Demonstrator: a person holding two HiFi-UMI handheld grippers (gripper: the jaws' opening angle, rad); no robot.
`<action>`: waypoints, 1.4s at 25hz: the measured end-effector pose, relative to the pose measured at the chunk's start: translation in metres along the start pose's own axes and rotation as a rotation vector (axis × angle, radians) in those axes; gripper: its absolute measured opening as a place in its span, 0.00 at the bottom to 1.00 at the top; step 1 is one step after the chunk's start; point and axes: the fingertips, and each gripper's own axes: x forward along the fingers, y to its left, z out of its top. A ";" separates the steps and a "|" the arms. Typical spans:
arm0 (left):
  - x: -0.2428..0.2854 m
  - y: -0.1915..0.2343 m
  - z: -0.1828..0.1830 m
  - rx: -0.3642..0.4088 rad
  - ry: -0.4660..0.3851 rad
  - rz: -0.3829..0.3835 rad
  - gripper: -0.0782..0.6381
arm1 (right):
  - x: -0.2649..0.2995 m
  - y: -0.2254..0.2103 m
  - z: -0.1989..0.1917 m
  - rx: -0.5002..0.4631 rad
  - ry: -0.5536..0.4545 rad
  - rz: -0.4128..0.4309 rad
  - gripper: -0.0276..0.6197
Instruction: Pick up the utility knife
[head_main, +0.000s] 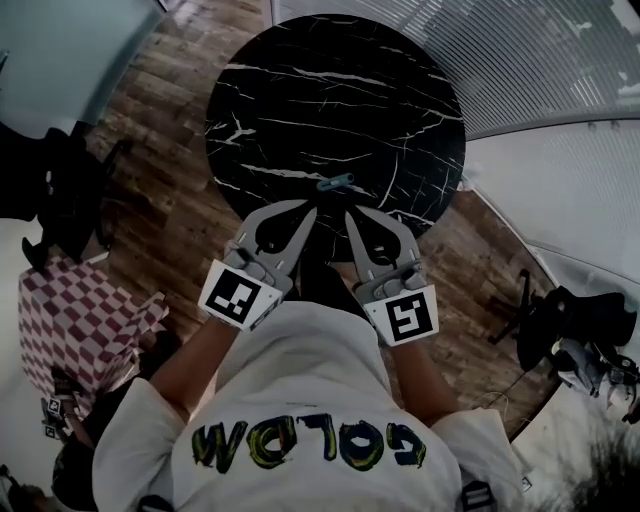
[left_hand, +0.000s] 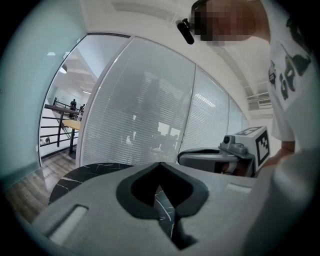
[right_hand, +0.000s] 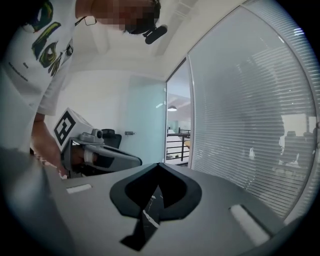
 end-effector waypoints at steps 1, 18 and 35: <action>0.003 0.003 -0.007 0.001 0.014 -0.004 0.11 | 0.003 -0.001 -0.007 -0.001 0.012 0.013 0.05; 0.055 0.046 -0.117 -0.054 0.127 -0.006 0.11 | 0.054 -0.027 -0.143 -0.008 0.209 0.148 0.14; 0.096 0.089 -0.233 -0.150 0.171 0.024 0.11 | 0.092 -0.039 -0.309 -0.231 0.539 0.351 0.31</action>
